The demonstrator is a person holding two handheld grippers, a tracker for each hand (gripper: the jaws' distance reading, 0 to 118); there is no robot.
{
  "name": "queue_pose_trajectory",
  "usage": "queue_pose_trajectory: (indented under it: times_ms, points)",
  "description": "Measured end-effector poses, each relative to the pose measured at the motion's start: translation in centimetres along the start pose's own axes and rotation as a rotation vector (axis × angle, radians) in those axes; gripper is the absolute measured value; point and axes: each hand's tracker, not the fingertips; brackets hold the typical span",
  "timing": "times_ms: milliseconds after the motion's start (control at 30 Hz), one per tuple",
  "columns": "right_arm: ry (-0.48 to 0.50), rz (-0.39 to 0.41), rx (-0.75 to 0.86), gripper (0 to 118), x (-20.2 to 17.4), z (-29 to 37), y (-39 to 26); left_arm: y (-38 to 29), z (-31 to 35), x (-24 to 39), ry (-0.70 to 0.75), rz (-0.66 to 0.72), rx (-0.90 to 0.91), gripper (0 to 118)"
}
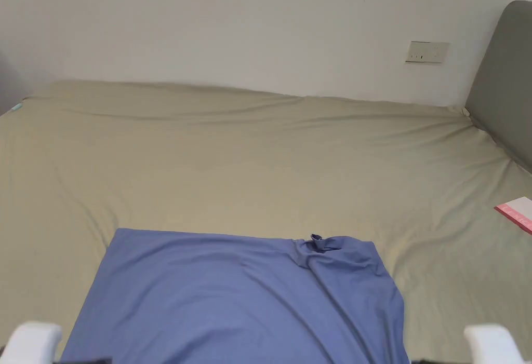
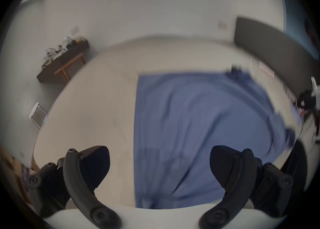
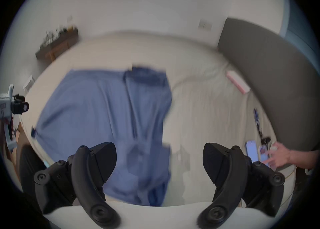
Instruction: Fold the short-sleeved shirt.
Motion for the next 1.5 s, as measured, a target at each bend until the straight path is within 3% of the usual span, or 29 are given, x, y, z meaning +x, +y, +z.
queue_pose_trajectory:
  times_ms: [133, 200, 267, 367, 400, 433, 467, 533, 600, 967, 1167, 1200, 1267, 1300, 1333, 1500]
  points:
    - [0.002, -0.027, 0.266, 105, -2.1, 4.2, 5.4, 5.3, 4.3, 2.5, 0.014, 0.093, 0.31, 114]
    - [-0.02, -0.004, 0.356, 105, -4.1, 6.3, 7.3, 7.6, 6.5, 4.4, 0.031, 0.076, 0.427, 113]
    - [-0.032, 0.033, 0.432, 104, -5.4, 7.6, 8.6, 9.1, 8.4, 6.3, 0.081, 0.033, 0.513, 101]
    - [-0.024, 0.097, 0.5, 96, -7.9, 9.6, 9.6, 10.4, 10.2, 8.6, 0.108, -0.034, 0.607, 65]
    - [-0.014, 0.113, 0.522, 88, -8.5, 10.1, 10.0, 10.7, 10.7, 9.2, 0.103, -0.047, 0.633, 57]
    - [-0.011, 0.122, 0.538, 70, -9.0, 10.5, 10.1, 10.8, 11.2, 9.7, 0.11, -0.053, 0.654, 46]
    - [-0.013, 0.132, 0.557, 49, -9.5, 10.8, 10.1, 10.9, 11.6, 10.2, 0.114, -0.056, 0.672, 37]
    - [-0.031, 0.149, 0.58, 3, -10.5, 11.2, 10.5, 11.2, 12.1, 11.0, 0.137, -0.064, 0.687, 7]
    - [-0.041, 0.154, 0.6, 2, -11.1, 11.4, 10.5, 11.2, 12.5, 11.4, 0.155, -0.068, 0.706, 0]
    - [-0.038, 0.17, 0.612, 2, -12.8, 11.5, 11.2, 11.2, 11.9, 10.6, 0.142, -0.084, 0.661, 0]
    - [-0.044, 0.197, 0.56, 2, -13.0, 10.5, 10.1, 7.1, 8.2, 6.9, 0.117, -0.088, 0.434, 0]
    - [-0.043, 0.196, 0.545, 2, -13.0, 10.3, 9.7, 5.8, 7.2, 5.8, 0.108, -0.089, 0.369, 10]
    - [-0.035, 0.195, 0.512, 2, -12.9, 9.8, 9.0, 2.8, 5.2, 3.7, 0.086, -0.054, 0.198, 67]
    - [-0.032, 0.197, 0.492, 2, -12.3, 9.3, 8.5, 1.3, 4.0, 2.5, 0.068, -0.037, 0.098, 85]
    - [-0.03, 0.2, 0.474, 2, -11.8, 8.9, 8.1, -0.3, 3.1, 1.4, 0.056, -0.015, 0.026, 95]
    - [-0.044, 0.188, 0.382, 2, -10.4, 7.6, 5.9, -7.8, 0.3, -3.2, 0.154, 0.191, -0.227, 104]
